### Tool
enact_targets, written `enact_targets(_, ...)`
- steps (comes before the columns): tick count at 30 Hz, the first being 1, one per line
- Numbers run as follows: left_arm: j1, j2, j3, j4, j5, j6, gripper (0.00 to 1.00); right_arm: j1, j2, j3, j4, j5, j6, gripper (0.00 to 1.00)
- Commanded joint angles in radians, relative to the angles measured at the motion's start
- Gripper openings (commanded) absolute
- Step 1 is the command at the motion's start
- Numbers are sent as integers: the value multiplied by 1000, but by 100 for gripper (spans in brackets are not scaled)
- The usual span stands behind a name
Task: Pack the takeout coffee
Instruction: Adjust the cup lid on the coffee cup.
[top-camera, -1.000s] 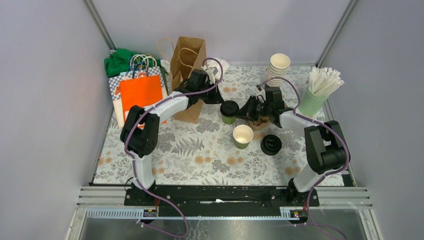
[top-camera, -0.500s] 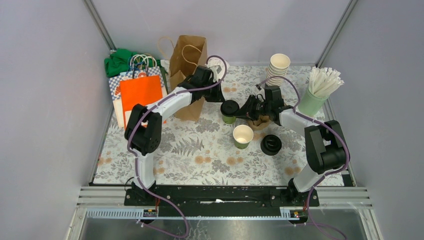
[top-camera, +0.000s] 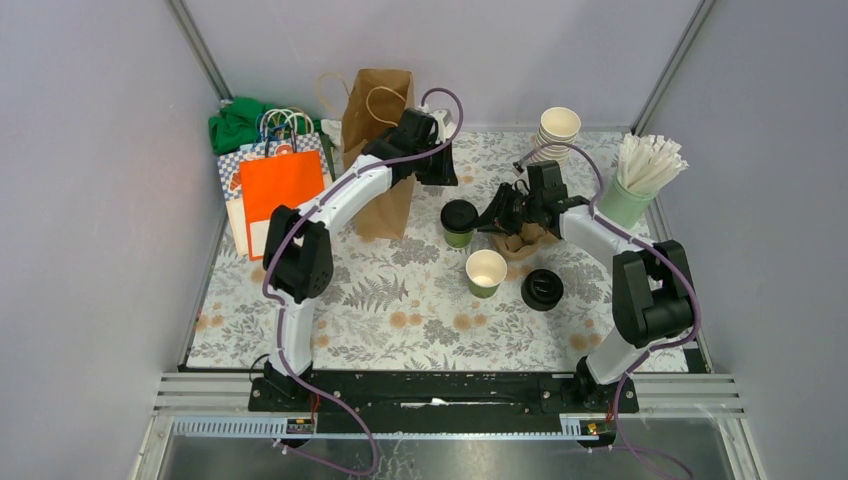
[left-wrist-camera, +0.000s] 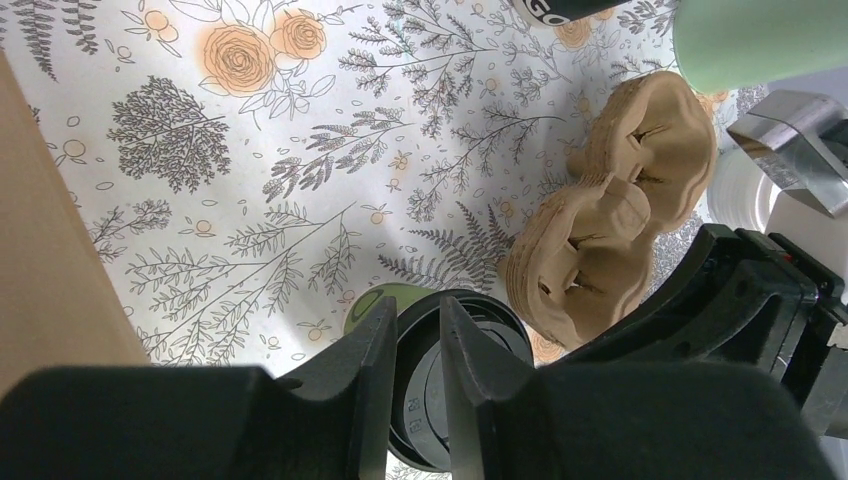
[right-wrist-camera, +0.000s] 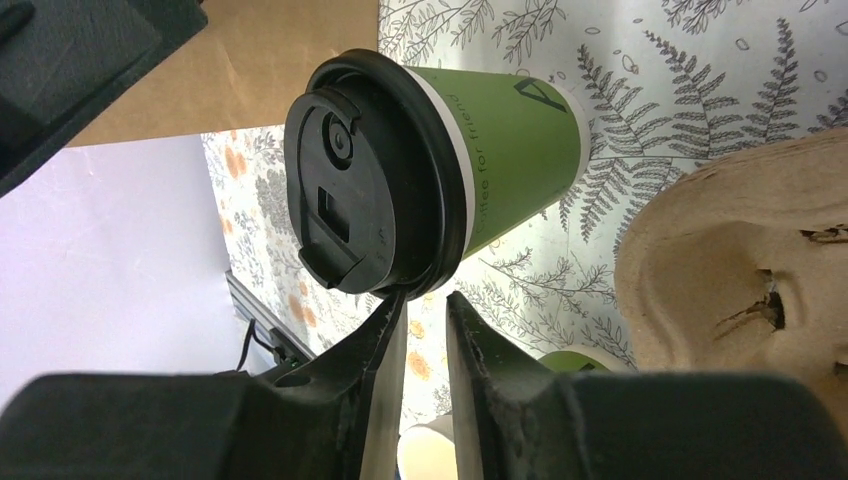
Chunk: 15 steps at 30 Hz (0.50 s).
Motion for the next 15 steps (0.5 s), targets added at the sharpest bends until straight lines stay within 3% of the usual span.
enact_targets(1, 1, -75, 46, -10, -23, 16, 28, 6, -33, 69, -67, 40, -43, 31)
enact_targets(5, -6, -150, -10, 4, 3, 18, 29, 2, -70, 103, -113, 98, -77, 37)
enact_targets(15, -92, -461, -337, 121, -28, 31, 31, -10, -263, 50, -123, 149, -152, 41)
